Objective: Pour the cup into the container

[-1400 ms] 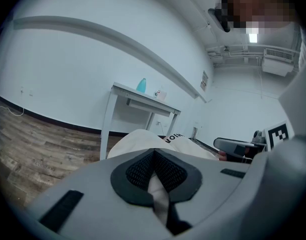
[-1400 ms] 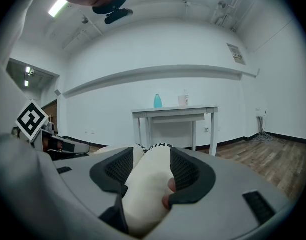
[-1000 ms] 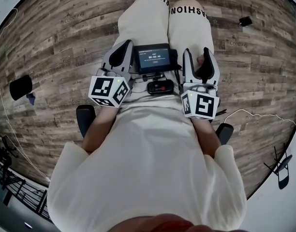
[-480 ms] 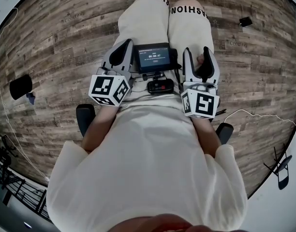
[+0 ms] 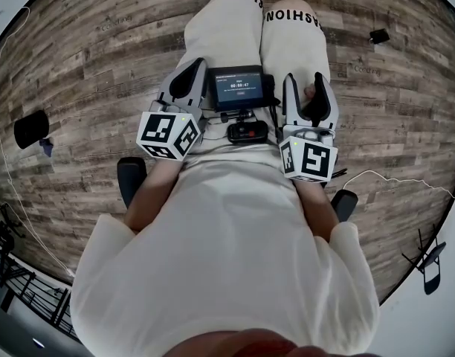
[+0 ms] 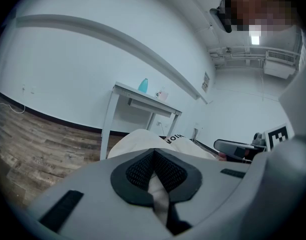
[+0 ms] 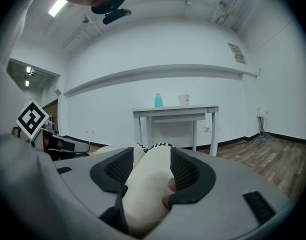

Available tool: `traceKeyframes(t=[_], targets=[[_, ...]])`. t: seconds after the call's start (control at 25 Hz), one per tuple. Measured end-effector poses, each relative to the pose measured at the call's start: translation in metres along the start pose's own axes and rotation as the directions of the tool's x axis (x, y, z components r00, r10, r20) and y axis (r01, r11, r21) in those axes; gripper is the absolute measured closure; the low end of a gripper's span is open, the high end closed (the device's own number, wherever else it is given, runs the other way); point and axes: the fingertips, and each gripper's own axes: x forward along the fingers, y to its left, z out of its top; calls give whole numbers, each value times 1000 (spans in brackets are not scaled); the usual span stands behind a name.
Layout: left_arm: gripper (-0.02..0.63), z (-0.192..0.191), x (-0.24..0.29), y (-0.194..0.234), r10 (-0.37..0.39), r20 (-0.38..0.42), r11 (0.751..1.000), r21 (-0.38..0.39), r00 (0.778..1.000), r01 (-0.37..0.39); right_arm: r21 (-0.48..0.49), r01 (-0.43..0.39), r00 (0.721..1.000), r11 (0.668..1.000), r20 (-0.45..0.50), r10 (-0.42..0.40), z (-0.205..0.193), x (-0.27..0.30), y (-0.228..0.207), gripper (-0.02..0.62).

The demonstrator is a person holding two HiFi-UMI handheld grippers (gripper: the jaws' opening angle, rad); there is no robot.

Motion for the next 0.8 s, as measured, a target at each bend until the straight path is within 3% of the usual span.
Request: traceKeyframes(t=[0.8], targets=[[595, -1, 0, 0, 1, -2, 1000, 0, 1000, -1, -1, -2, 1000, 1000, -3, 2, -1, 1, 0, 359]])
